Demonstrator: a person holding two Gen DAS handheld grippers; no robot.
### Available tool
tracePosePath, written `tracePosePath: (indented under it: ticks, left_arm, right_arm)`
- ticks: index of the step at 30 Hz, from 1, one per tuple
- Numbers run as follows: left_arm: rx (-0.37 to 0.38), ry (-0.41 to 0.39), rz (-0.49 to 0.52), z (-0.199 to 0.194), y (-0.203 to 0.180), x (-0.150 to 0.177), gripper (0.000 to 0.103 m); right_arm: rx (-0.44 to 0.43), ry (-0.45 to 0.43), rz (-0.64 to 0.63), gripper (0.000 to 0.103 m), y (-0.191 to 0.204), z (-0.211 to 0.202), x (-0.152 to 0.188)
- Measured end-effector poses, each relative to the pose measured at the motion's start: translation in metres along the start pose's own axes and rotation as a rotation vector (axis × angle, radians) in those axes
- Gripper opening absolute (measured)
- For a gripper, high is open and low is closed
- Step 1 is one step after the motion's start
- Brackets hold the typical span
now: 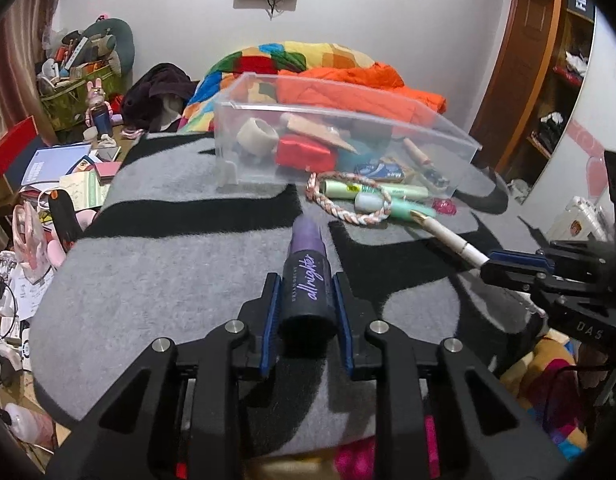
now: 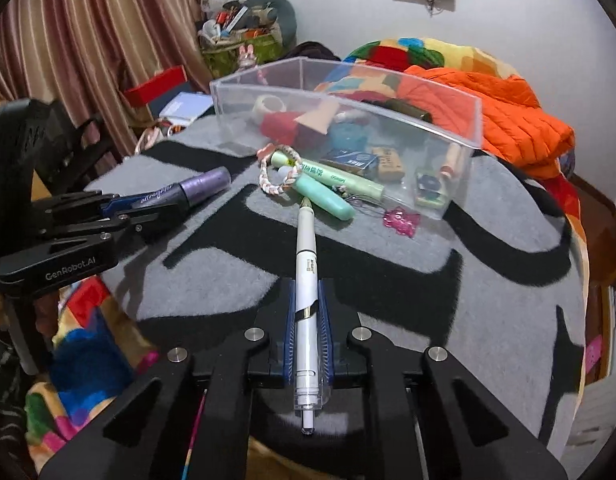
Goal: Organize objects
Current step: 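Drop purple bottle in box with left tool while right tool drops pen in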
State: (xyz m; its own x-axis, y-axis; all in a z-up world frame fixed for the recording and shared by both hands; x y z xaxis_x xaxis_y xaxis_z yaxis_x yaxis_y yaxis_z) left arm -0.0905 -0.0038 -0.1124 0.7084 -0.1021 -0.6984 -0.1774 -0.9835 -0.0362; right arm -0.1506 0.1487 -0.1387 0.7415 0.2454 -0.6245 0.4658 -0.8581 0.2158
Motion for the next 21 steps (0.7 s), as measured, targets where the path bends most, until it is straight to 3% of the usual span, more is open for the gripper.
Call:
tracePosePath:
  ticks: [12, 21]
  left_arm:
    - [-0.004, -0.150, 0.010, -0.044, 0.000, -0.046, 0.025]
    - [0.017, -0.217, 0.013, -0.046, -0.002, -0.097, 0.025]
  right_arm:
    - [-0.007, -0.177, 0.110, 0.010, -0.016, -0.049, -0.051]
    - [0.021, -0.224, 0.154, 0.010, -0.032, -0.039, -0.098]
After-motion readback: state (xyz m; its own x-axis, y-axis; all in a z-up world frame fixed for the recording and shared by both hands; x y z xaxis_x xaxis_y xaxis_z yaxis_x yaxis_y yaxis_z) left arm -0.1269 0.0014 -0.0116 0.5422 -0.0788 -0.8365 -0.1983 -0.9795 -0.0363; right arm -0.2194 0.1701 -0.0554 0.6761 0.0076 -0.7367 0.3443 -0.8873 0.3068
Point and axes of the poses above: each gripper's, at about its wrist camera, not at the fingertips, and z roughly the way its jaws point, y to its left, x to its underside, the point moved 9 cm from there along z, roughly the way its jaws point, and after that the axes turned 8 degrees about z, right-handed, at the moved point
